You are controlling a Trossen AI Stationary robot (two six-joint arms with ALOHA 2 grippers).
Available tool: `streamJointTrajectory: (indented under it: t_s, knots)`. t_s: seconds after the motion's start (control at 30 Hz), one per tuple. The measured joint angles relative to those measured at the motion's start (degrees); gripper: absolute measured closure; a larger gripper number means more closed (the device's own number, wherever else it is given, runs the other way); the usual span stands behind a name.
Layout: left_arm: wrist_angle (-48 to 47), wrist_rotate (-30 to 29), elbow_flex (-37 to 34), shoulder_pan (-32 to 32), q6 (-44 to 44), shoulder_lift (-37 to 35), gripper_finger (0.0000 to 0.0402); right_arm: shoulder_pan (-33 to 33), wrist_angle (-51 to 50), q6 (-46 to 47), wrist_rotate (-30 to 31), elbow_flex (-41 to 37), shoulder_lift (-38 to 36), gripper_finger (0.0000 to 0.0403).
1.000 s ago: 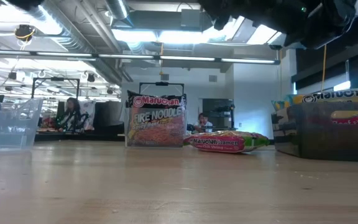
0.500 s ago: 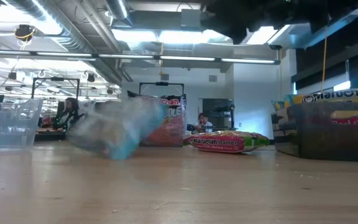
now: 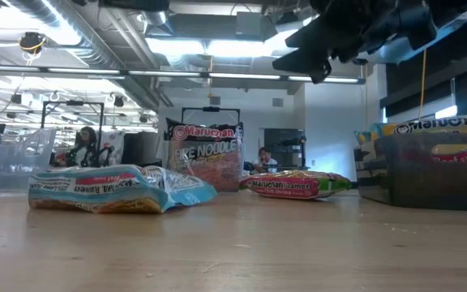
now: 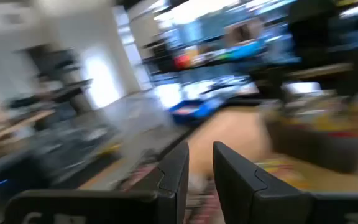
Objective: Sort Maruchan noodles
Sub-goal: Put the blue noodle pack into the black bin
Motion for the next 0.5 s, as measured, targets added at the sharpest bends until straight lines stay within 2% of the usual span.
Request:
streamJointTrajectory:
  t_s: [0.07, 0.2, 0.27, 0.37, 0.5]
  knots:
    - [-3.47, 7.4, 0.0, -1.02, -5.19, -0.02, 0.0338, 0.01, 0.46, 0.13, -1.14, 0.0, 0.33, 0.0162]
    - [-12.6, 33.56, 0.04, 0.88, -17.94, 0.0, 0.0338, 1.52, 3.78, 0.79, -2.39, 0.03, 2.61, 0.0162]
    - [-18.36, 44.28, 0.04, 2.95, -25.1, 0.05, 0.0337, 2.9, 5.55, 0.8, -2.4, 0.04, 4.34, 0.0162]
    - [-28.88, 51.99, 0.04, 5.65, -36.51, 0.41, 0.0336, 4.81, 8.51, 0.79, -1.86, 0.07, 7.61, 0.0162]
    - [-42.0, 56.07, 0.04, 6.51, -48.5, 0.42, 0.0336, 6.77, 10.03, 0.77, -0.48, 1.85, 13.02, 0.0162]
